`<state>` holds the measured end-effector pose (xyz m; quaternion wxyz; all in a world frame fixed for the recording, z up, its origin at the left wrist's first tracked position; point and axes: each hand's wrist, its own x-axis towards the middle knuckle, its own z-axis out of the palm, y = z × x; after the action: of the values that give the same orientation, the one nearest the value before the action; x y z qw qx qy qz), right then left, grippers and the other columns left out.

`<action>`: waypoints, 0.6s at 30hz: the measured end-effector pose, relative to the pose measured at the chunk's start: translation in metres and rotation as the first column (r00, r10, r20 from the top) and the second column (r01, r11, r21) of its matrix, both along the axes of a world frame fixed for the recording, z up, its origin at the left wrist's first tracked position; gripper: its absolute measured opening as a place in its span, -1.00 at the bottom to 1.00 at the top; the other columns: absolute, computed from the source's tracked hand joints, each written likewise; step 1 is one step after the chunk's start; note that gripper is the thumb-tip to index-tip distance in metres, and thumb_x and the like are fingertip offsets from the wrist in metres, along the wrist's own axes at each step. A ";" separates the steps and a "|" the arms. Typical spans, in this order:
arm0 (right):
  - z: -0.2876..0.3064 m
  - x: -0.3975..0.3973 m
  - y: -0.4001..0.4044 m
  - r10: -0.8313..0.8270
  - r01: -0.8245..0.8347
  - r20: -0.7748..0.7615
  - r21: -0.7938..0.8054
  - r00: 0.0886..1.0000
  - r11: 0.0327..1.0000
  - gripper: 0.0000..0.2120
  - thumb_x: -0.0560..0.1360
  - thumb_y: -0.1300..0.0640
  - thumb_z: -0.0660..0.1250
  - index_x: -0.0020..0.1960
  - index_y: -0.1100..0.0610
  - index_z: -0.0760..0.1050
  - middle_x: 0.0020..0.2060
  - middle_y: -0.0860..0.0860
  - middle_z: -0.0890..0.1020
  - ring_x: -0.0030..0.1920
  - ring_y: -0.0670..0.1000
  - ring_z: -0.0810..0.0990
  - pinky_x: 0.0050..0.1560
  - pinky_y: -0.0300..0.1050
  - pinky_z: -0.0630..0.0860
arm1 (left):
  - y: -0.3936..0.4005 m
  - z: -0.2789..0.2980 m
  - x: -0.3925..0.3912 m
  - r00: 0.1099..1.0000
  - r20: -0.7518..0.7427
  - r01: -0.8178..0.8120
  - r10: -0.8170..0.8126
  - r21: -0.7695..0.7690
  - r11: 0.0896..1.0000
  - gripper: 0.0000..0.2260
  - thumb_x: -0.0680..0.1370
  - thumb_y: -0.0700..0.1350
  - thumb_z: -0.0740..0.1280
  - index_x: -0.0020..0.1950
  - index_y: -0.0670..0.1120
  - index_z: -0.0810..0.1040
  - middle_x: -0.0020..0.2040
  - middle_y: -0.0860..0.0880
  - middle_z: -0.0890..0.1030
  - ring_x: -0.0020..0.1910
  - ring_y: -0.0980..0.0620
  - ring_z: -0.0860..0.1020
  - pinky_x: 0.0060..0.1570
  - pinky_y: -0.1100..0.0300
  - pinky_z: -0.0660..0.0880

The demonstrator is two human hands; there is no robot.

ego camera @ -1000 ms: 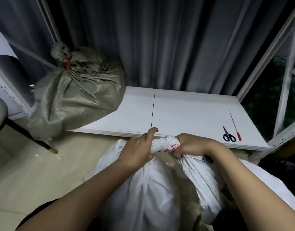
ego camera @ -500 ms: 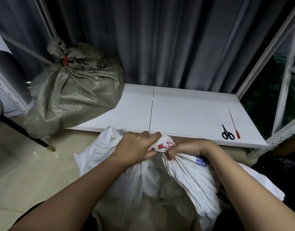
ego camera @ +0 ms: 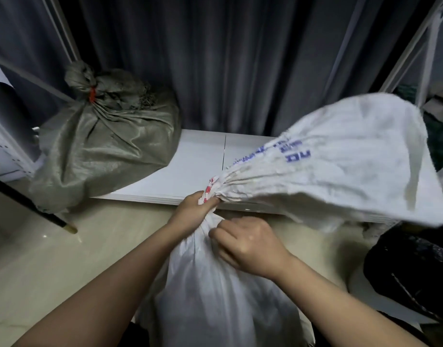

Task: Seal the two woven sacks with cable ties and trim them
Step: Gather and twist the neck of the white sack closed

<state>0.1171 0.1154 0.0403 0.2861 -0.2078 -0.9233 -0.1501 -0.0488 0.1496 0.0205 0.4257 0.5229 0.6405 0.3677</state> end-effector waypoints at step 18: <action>-0.007 0.043 0.077 -0.232 0.228 0.188 0.044 0.954 0.973 -0.62 0.28 0.23 0.41 0.09 0.08 0.50 0.07 -0.01 0.62 0.31 0.11 0.49 0.43 0.15 0.17 | -0.023 0.024 0.003 0.834 0.036 0.549 -0.550 -0.149 0.822 -0.81 0.52 -0.09 0.37 0.12 -0.06 0.59 -0.02 0.07 0.65 -0.11 0.29 0.56 -0.07 0.44 0.45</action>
<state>0.1600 0.1925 0.0337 0.1784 -0.2953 -0.9144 -0.2118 -0.0460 0.1266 0.0449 0.5496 0.6524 0.4910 0.1769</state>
